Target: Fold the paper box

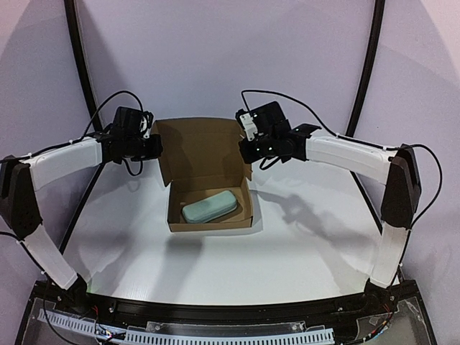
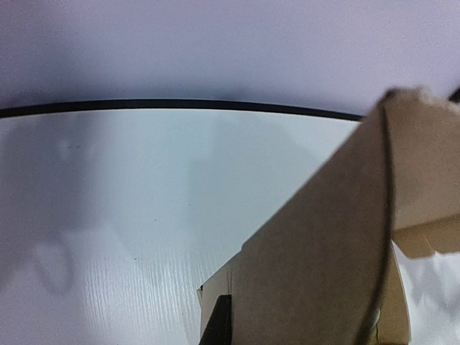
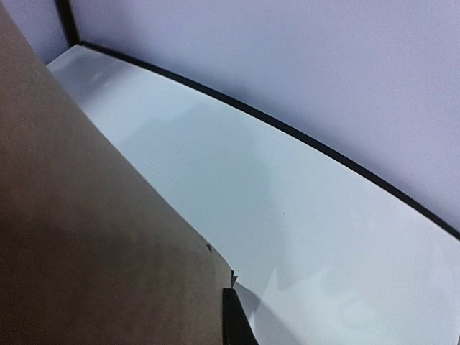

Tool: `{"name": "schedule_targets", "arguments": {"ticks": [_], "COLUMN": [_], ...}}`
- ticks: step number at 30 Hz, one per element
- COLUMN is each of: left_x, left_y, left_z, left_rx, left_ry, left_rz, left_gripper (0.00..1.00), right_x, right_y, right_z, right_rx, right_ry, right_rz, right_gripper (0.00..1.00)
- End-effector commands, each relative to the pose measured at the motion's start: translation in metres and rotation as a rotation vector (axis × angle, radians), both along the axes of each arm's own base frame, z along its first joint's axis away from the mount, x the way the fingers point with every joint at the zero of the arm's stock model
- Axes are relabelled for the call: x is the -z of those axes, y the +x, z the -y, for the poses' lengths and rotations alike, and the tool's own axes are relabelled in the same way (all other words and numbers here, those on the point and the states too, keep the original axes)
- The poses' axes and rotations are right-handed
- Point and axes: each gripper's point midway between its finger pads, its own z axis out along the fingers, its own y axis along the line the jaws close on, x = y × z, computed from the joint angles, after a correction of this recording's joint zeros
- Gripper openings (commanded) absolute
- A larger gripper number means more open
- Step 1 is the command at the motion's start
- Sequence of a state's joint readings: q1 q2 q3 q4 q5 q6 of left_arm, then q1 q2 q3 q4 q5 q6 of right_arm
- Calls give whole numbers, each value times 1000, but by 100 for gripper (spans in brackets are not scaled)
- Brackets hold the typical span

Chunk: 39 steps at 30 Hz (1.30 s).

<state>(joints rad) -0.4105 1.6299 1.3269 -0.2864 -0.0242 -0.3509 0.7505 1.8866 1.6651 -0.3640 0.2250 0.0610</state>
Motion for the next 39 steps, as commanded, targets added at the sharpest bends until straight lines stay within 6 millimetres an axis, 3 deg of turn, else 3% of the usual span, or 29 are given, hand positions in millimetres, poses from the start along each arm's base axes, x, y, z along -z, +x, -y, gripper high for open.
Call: {"name": "schedule_targets", "arguments": {"ticks": [1,9,15,23,33,39], "left_x": [33,41,40,82,87,113], "left_y": [-30,-46,-51,-80,-107,-129], "left_z": [13,14,25,28,36,31], "left_rx": [-53,-123,-131,-113,-107,-108], "left_ry": [-6,-111,-102,-97,-117,-62], "left_rz": [-102,-137,-132,-234,-249,-260], "left_gripper": [1,1,1,1,1,1], "right_x": [32,52,49,81,99,107], "right_y": [-21,-33,-43,-61,-82,-92], "right_z": [-9,-10,-19,-11,-16,-12], "right_rx": [141,286,300,308,299,296], "right_ry": [29,158,184,177,150,148], "right_rz": [-52,-72,-74,-137,-158,-156], "right_gripper": [0,0,0,0,0,0]}}
